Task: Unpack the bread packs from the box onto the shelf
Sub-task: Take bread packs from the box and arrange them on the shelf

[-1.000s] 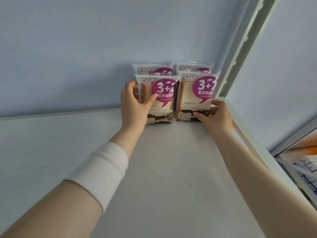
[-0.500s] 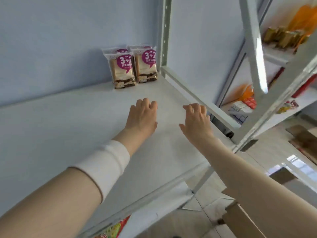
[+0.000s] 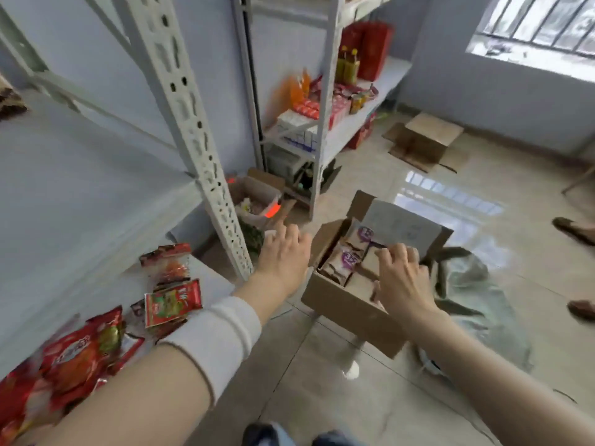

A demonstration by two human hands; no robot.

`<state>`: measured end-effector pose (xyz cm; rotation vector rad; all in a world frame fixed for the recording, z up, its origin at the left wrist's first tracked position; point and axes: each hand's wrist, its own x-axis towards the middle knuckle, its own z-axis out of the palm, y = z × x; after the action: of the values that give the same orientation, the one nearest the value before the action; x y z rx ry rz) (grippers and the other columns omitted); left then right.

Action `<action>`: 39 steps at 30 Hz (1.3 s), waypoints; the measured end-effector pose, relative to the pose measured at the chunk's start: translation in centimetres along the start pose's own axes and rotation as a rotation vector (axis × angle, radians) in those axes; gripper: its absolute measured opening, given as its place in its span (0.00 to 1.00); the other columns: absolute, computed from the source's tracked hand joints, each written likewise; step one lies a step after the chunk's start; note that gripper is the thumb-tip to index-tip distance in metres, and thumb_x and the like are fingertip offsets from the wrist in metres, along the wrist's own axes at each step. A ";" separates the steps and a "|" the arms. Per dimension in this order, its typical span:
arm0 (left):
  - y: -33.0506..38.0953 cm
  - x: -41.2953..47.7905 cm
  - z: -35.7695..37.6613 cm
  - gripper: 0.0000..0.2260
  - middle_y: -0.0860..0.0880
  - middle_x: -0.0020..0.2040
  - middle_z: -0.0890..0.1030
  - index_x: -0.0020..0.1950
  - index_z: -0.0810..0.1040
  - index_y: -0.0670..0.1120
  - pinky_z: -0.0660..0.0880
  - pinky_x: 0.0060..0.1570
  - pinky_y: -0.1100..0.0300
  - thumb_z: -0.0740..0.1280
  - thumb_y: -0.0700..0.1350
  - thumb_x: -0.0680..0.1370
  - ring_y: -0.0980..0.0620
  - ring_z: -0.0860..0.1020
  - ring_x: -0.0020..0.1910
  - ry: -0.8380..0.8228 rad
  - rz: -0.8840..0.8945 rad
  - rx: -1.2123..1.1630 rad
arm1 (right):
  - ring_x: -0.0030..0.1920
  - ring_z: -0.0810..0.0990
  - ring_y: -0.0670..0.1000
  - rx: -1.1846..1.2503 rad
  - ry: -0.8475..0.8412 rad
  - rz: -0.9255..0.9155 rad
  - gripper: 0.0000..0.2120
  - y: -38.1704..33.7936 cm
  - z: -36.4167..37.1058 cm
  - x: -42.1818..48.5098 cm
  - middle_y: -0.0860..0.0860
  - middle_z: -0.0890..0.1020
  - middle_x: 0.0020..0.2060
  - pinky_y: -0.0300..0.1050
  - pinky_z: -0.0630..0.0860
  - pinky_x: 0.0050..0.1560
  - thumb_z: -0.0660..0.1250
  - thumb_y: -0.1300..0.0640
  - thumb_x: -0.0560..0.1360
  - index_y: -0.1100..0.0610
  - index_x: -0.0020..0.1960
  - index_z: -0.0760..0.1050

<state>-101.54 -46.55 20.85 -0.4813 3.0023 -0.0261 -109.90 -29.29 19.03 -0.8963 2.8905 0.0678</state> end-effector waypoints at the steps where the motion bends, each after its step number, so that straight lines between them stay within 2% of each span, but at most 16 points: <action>1: 1.8 0.9 1.3 0.19 0.42 0.62 0.69 0.63 0.64 0.44 0.68 0.58 0.50 0.64 0.46 0.76 0.42 0.67 0.62 -0.040 0.026 -0.011 | 0.64 0.64 0.59 -0.002 -0.034 0.044 0.22 2.0 1.2 -0.2 0.57 0.67 0.63 0.53 0.72 0.54 0.65 0.60 0.73 0.57 0.65 0.64; 5: 6.3 5.0 6.0 0.20 0.42 0.62 0.70 0.63 0.65 0.44 0.67 0.58 0.50 0.66 0.47 0.75 0.42 0.68 0.61 -0.163 0.087 -0.054 | 0.63 0.65 0.60 -0.008 -0.136 0.144 0.18 7.4 5.5 1.1 0.58 0.68 0.62 0.54 0.71 0.54 0.58 0.63 0.74 0.58 0.64 0.65; 8: 7.7 9.7 10.2 0.21 0.42 0.61 0.71 0.63 0.65 0.44 0.68 0.58 0.50 0.67 0.48 0.74 0.43 0.69 0.60 -0.221 0.120 -0.030 | 0.62 0.65 0.59 -0.021 -0.213 0.186 0.19 9.2 9.0 4.1 0.57 0.68 0.61 0.54 0.70 0.54 0.59 0.62 0.73 0.58 0.63 0.65; 14: 8.5 20.3 17.9 0.21 0.42 0.61 0.71 0.63 0.64 0.43 0.69 0.58 0.50 0.66 0.47 0.75 0.43 0.69 0.60 -0.363 0.158 -0.089 | 0.64 0.64 0.57 0.050 -0.410 0.284 0.20 10.1 16.3 10.4 0.55 0.66 0.63 0.49 0.70 0.51 0.57 0.62 0.75 0.56 0.66 0.62; 18: 9.0 27.7 23.5 0.20 0.42 0.61 0.71 0.64 0.64 0.42 0.69 0.58 0.51 0.65 0.47 0.75 0.43 0.69 0.60 -0.405 0.169 -0.137 | 0.62 0.66 0.57 0.115 -0.474 0.314 0.18 10.5 21.6 15.3 0.55 0.67 0.62 0.48 0.70 0.50 0.57 0.63 0.75 0.57 0.65 0.63; 21: 9.8 32.0 28.0 0.23 0.41 0.63 0.70 0.65 0.63 0.42 0.69 0.60 0.51 0.67 0.48 0.75 0.43 0.68 0.62 -0.485 0.116 -0.216 | 0.60 0.67 0.58 0.204 -0.519 0.353 0.17 10.1 26.1 18.9 0.57 0.68 0.61 0.50 0.69 0.50 0.55 0.64 0.76 0.59 0.65 0.63; 23: 10.4 34.8 31.2 0.26 0.41 0.65 0.67 0.68 0.61 0.43 0.67 0.63 0.51 0.68 0.48 0.74 0.43 0.66 0.65 -0.517 -0.004 -0.352 | 0.60 0.67 0.58 0.243 -0.536 0.379 0.17 9.9 29.9 21.2 0.57 0.68 0.62 0.50 0.69 0.52 0.54 0.61 0.77 0.59 0.66 0.62; 26: 11.1 38.7 35.4 0.33 0.39 0.70 0.63 0.72 0.55 0.43 0.62 0.67 0.49 0.69 0.48 0.74 0.41 0.63 0.69 -0.429 -0.191 -0.580 | 0.61 0.68 0.57 0.402 -0.541 0.448 0.20 9.2 35.6 24.1 0.56 0.71 0.62 0.50 0.68 0.58 0.57 0.49 0.78 0.58 0.66 0.65; 29: 11.7 41.4 38.1 0.35 0.41 0.72 0.62 0.74 0.52 0.42 0.61 0.70 0.51 0.69 0.45 0.74 0.44 0.63 0.71 -0.326 -0.292 -0.779 | 0.58 0.73 0.56 0.693 -0.579 0.534 0.26 7.4 39.5 25.7 0.56 0.75 0.57 0.47 0.69 0.57 0.63 0.41 0.73 0.60 0.61 0.69; 32: 12.1 42.1 39.5 0.35 0.43 0.70 0.68 0.73 0.54 0.43 0.65 0.68 0.52 0.70 0.45 0.73 0.47 0.67 0.69 -0.271 -0.351 -0.922 | 0.58 0.73 0.55 0.995 -0.630 0.673 0.29 5.5 41.5 26.4 0.55 0.74 0.57 0.46 0.70 0.57 0.71 0.42 0.67 0.58 0.61 0.70; 35: 11.8 42.0 39.5 0.32 0.46 0.62 0.75 0.71 0.59 0.45 0.71 0.58 0.59 0.72 0.46 0.72 0.50 0.74 0.60 -0.221 -0.390 -0.966 | 0.58 0.73 0.54 1.143 -0.598 0.824 0.28 5.0 42.2 26.7 0.54 0.74 0.56 0.44 0.70 0.57 0.76 0.47 0.64 0.57 0.57 0.72; 37: 11.5 42.0 39.1 0.29 0.47 0.60 0.77 0.69 0.64 0.45 0.72 0.54 0.59 0.72 0.47 0.72 0.50 0.76 0.58 -0.272 -0.411 -1.002 | 0.57 0.75 0.53 1.241 -0.591 0.852 0.26 5.1 41.8 26.4 0.53 0.76 0.55 0.47 0.72 0.59 0.77 0.50 0.64 0.56 0.57 0.72; 39: 11.0 42.1 38.6 0.23 0.46 0.59 0.78 0.64 0.70 0.45 0.74 0.55 0.54 0.72 0.47 0.72 0.48 0.77 0.58 -0.353 -0.399 -1.013 | 0.54 0.77 0.51 1.344 -0.583 0.885 0.24 5.6 41.0 25.8 0.50 0.79 0.52 0.46 0.74 0.56 0.77 0.54 0.65 0.54 0.55 0.70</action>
<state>-140.75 -49.27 -22.01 -1.0021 2.3095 1.4014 -130.30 -36.02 -24.76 0.5391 1.8273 -1.1186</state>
